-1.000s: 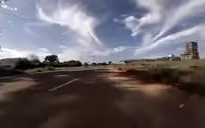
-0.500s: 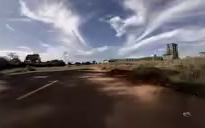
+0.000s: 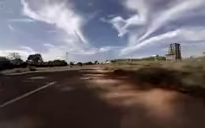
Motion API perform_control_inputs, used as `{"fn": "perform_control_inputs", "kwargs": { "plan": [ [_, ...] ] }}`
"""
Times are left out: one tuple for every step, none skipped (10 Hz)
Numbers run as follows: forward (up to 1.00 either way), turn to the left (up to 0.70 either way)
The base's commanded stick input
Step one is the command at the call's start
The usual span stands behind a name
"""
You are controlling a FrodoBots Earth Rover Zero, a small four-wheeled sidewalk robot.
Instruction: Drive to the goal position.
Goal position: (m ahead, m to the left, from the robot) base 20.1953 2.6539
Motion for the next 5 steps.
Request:
{"fn": "perform_control_inputs", "kwargs": {
  "plan": [
    [1.0,0.0],
    [1.0,0.0],
    [1.0,0.0],
    [1.0,0.0],
    [1.0,0.0]
  ]
}}
